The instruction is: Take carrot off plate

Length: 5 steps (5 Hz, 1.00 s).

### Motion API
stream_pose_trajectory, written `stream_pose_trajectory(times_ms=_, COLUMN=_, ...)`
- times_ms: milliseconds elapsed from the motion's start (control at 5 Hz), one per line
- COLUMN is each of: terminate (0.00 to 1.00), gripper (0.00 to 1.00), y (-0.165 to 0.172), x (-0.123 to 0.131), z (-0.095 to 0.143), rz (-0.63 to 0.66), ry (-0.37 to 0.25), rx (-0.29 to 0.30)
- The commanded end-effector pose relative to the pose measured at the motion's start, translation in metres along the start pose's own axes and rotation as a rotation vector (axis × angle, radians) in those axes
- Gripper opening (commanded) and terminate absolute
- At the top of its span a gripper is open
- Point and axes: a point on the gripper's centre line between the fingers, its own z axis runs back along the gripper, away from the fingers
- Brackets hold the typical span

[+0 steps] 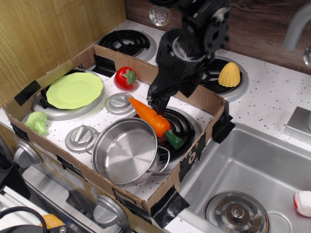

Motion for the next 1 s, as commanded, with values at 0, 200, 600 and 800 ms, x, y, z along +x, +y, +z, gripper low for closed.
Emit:
stream_pose_trajectory(times_ms=0, terminate=0.0, gripper=1.0, y=-0.0074, x=0.0259, z=0.0176, rz=-0.042, ry=-0.014, rx=-0.012)
stream_pose_trajectory(times_ms=200, terminate=0.0, gripper=1.0, y=-0.0074, x=0.0259, z=0.0176, rz=-0.042, ry=-0.014, rx=-0.012)
stream_pose_trajectory(times_ms=600, terminate=0.0, gripper=1.0, y=-0.0074, x=0.0259, z=0.0176, rz=-0.042, ry=-0.014, rx=-0.012)
stream_pose_trajectory(times_ms=800, terminate=1.0, gripper=1.0, y=-0.0074, x=0.0259, z=0.0176, rz=-0.042, ry=-0.014, rx=-0.012)
